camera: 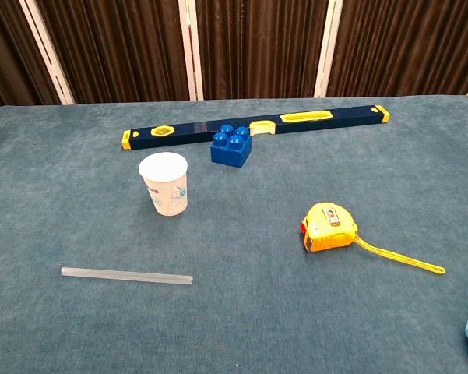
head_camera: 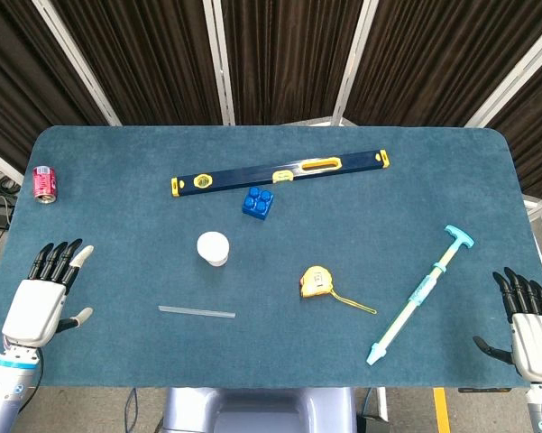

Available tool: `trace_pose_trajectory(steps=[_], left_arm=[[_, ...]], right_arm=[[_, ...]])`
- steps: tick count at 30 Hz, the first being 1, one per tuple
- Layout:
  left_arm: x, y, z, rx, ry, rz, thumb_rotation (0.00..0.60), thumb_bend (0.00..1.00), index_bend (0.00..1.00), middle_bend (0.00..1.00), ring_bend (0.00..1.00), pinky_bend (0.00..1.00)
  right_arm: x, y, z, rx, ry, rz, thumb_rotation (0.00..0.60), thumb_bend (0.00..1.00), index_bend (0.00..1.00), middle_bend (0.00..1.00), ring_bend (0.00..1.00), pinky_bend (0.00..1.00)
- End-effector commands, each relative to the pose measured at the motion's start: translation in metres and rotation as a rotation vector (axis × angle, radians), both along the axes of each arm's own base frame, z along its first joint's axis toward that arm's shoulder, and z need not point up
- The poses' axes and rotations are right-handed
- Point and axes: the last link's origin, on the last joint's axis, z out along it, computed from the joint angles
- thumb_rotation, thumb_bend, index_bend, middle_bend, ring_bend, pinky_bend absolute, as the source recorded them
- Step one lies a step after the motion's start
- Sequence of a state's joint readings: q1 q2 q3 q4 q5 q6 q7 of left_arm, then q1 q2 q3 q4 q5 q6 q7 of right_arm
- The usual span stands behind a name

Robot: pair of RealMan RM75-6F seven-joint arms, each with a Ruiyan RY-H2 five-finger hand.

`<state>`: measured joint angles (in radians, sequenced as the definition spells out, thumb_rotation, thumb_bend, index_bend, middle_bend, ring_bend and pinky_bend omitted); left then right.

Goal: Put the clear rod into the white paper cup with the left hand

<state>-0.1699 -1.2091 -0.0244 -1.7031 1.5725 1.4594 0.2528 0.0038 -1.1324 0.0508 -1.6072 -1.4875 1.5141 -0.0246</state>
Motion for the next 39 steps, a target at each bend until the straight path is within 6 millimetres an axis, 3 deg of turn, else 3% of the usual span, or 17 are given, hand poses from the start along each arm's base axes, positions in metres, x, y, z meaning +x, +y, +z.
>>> trace_pose_trajectory(steps=[1,34,39], left_arm=[[0.0,0.0,0.0,-0.001,0.001,0.001,0.6,0.01,0.04,0.0,0.0,0.0],[0.003,0.001,-0.004,-0.036,0.001,0.015,0.6,0.01,0.06,0.0,0.0,0.0],[0.009,0.002,-0.011,-0.067,-0.003,0.006,0.6,0.02,0.15,0.0,0.0,0.0]], right_arm=[[0.0,0.0,0.0,0.0,0.0,0.0,0.6,0.09,0.0,0.0,0.0,0.0],[-0.001,0.001,0.0,-0.002,0.001,0.002,0.6,0.09,0.0,0.0,0.0,0.0],[-0.001,0.0,0.0,0.0,-0.002,0.003,0.6,0.09,0.0,0.0,0.0,0.0]])
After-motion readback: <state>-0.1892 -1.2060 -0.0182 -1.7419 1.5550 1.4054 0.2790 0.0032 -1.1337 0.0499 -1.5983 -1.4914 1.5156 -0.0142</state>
